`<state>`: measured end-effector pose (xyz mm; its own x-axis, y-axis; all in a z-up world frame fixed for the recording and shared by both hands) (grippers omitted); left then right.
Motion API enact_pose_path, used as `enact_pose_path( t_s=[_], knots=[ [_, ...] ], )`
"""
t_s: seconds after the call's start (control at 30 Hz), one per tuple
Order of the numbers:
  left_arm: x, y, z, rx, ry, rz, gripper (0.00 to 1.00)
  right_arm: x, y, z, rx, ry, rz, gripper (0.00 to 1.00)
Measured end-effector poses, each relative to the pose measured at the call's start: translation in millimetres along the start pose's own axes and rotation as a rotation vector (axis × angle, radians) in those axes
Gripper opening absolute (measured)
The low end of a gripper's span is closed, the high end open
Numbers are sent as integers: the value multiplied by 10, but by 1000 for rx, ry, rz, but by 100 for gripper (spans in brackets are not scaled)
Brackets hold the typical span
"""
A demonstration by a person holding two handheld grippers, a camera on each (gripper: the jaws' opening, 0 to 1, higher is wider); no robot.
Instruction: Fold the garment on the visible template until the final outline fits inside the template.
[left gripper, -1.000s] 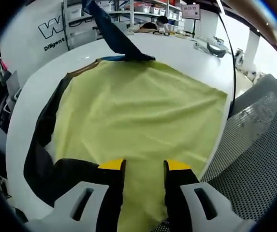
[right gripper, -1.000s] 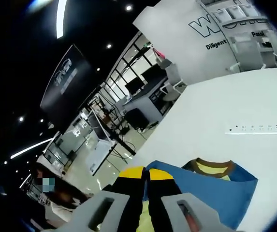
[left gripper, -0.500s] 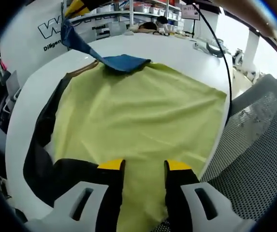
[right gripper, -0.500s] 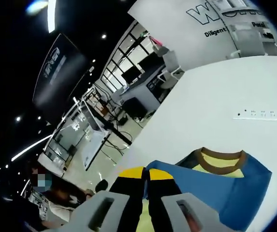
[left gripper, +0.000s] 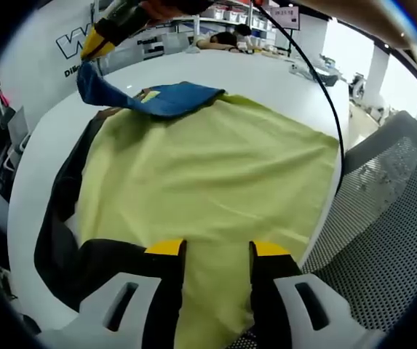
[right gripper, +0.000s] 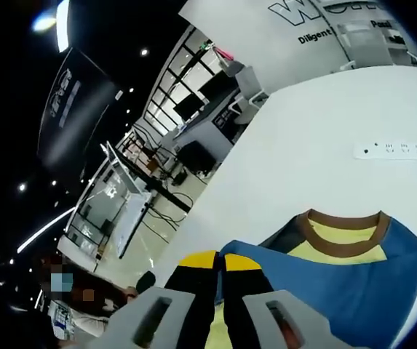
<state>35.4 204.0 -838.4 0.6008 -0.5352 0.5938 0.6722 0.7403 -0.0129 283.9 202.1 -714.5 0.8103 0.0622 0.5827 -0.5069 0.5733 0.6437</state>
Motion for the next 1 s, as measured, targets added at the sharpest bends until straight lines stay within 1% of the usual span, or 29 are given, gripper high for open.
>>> enact_pose_path(
  t_s=[0.13, 0.23, 0.4, 0.57, 0.73, 1.0],
  knots=[
    [-1, -4, 1, 0, -1, 2, 35, -69, -49, -135, -7, 19, -21, 0],
    [0, 3, 2, 0, -1, 6, 34, -93, -52, -204, -1, 29, -15, 0],
    [-1, 1, 3, -2, 0, 1, 35, -158, -82, -366, -6, 48, -55, 0],
    [-1, 2, 5, -4, 0, 0, 35, -241, -97, -523, -28, 80, -37, 0],
    [0, 13, 7, -6, 0, 1, 34, -273, -178, -683, -53, 101, -29, 0],
    [10, 13, -1, -9, -6, 5, 34, -375, -250, -865, -91, 137, -28, 0]
  ],
)
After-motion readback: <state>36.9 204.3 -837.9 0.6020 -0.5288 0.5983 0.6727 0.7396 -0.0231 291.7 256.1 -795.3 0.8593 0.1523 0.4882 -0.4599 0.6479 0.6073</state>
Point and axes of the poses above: the point that each gripper's makers call its tool centre point, and the gripper's own axes: z roughly backward along the fingers, y roughly to its left, x roughly out of its top, the point moved 2 cm from there along z, roughly backward along the fingers, and after that the axes turned 2 degrees about y, right-handed, at the moved point
